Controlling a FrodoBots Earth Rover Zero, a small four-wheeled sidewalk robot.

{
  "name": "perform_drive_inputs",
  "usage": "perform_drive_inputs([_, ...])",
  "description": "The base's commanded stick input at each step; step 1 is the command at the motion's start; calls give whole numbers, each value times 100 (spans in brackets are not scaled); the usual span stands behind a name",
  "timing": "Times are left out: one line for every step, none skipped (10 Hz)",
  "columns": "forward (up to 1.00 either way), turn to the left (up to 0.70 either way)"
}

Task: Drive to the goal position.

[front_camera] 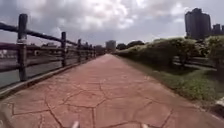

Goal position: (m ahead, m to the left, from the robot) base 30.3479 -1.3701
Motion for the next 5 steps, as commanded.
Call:
perform_drive_inputs([70,-33])
perform_drive_inputs([70,-35])
perform_drive_inputs([70,-27])
perform_drive_inputs([70,0])
perform_drive_inputs([70,0])
